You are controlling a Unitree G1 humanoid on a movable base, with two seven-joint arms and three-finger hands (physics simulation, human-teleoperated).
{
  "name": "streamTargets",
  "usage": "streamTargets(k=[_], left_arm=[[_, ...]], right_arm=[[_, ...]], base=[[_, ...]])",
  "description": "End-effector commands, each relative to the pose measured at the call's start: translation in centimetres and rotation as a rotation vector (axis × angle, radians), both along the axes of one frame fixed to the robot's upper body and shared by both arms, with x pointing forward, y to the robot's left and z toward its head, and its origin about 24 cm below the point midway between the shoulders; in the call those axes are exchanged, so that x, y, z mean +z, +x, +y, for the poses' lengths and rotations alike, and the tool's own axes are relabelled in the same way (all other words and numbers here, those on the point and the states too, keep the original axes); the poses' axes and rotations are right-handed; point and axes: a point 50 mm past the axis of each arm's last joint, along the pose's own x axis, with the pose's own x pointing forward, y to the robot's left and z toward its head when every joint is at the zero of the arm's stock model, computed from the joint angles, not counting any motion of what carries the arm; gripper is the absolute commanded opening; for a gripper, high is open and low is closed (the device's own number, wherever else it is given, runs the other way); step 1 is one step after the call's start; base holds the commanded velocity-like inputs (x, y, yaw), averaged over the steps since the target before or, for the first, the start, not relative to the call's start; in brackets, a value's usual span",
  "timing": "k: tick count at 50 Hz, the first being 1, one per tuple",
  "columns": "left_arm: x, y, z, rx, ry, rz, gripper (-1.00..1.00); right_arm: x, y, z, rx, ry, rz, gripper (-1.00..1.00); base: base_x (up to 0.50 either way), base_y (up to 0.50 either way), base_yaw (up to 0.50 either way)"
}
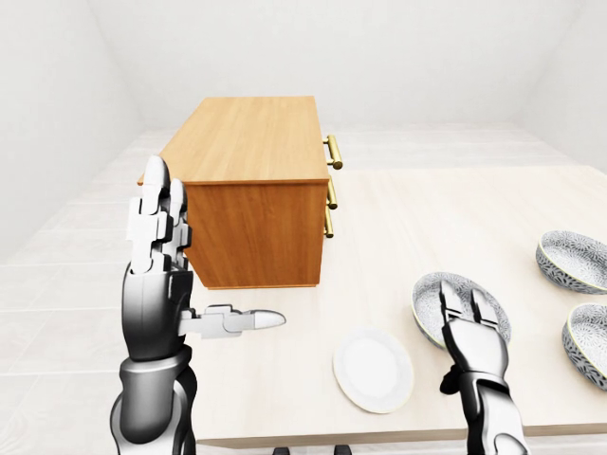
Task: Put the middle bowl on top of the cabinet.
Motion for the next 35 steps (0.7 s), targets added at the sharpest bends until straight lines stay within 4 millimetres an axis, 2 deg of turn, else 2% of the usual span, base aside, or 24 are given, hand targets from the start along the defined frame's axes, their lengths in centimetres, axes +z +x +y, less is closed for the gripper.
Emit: streamTargets(k=[1,2,3,4,6,11,26,28,35], left_arm=[[0.2,0.0,0.4,0.019,-0.015,-0.014,1.0],[0.2,0.0,0.4,0.019,-0.015,-0.014,1.0],[0.1,0.1,0.4,0.021,-0.014,-0.009,1.0],[0.1,0.1,0.4,0.02,-0.011,-0.007,1.0],[0.1,0.1,0.4,0.02,-0.012,-0.01,1.0],[0.3,0.0,0.3,0.019,-0.011,-0.017,1.0],[0.1,0.1,0.3,0.018,-0.014,-0.01,1.0],[0.1,0.1,0.3,0.017,-0.013,-0.007,1.0],[0.2,0.1,0.3,0.016,-0.014,-0.011,1.0]], right_arm=[[-3.3,-0.9,-1.1,-0.048,0.014,0.078,0.76],[-3.4,-0.9,-1.1,-0.046,0.011,0.08,0.37],[-3.5,-0.9,-1.1,-0.044,0.008,0.082,-0.17],[-3.5,-1.0,-1.1,-0.044,0.01,0.082,-0.29],[-3.7,-1.0,-1.2,-0.045,0.012,0.082,-1.0],[-4.0,-1.0,-1.3,-0.048,0.024,0.08,-1.0],[-2.7,-1.0,-0.9,-0.026,0.033,0.051,-1.0],[-2.1,-1.1,-0.8,-0.016,0.014,0.049,-1.0],[2.1,-0.7,0.4,0.057,-0.133,0.046,-1.0]], base=[[0.0,0.0,0.0],[0.0,0.0,0.0],[0.0,0.0,0.0],[0.0,0.0,0.0],[0.0,0.0,0.0],[0.0,0.0,0.0],[0.0,0.0,0.0],[0.0,0.0,0.0],[0.0,0.0,0.0]])
